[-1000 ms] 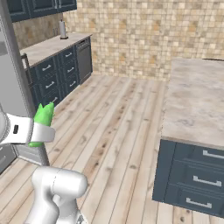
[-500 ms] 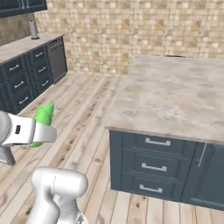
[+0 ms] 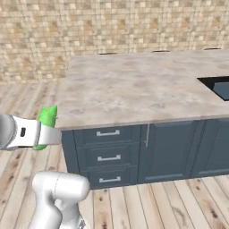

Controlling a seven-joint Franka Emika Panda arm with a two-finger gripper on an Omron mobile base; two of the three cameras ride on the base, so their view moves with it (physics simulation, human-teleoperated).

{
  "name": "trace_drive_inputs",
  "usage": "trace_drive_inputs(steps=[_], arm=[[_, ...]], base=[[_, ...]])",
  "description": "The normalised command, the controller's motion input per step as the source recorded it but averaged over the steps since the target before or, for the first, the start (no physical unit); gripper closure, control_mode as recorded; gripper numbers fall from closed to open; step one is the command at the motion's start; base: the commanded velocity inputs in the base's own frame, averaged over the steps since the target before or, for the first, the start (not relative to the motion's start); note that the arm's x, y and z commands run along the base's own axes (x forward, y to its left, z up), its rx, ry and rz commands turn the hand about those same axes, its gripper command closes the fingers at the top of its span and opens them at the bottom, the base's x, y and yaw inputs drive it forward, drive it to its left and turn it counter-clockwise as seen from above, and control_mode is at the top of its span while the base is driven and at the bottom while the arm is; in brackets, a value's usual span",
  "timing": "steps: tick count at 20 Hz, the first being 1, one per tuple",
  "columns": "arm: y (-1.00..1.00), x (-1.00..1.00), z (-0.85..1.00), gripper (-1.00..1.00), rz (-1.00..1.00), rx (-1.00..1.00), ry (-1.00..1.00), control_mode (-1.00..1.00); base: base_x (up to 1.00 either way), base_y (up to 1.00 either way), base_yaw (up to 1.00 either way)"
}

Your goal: Place the cold items (apple and corn) from the fridge in one tupperware on the dining counter. Place the warm items (hot dog and kebab skewer) in the stove area in another tupperware.

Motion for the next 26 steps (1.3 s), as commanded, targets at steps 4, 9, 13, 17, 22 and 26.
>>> trace_drive_inputs(steps=[4, 9, 13, 17, 22, 26], arm=[[0.0, 0.0, 0.0, 1.0, 0.0, 0.0, 0.0, 1.0], [0.0, 0.0, 0.0, 1.0, 0.0, 0.0, 0.0, 1.0], [0.0, 0.0, 0.0, 1.0, 0.0, 0.0, 0.0, 1.0], [0.0, 0.0, 0.0, 1.0, 0.0, 0.0, 0.0, 1.0], [0.0, 0.0, 0.0, 1.0, 0.0, 0.0, 0.0, 1.0], [0.0, 0.0, 0.0, 1.0, 0.0, 0.0, 0.0, 1.0]], base=[[0.4, 0.37, -0.48], [0.58, 1.0, -0.14], [0.63, 1.0, -0.15], [0.75, 1.0, -0.26], [0.66, 1.0, -0.22], [0.66, 1.0, -0.21]])
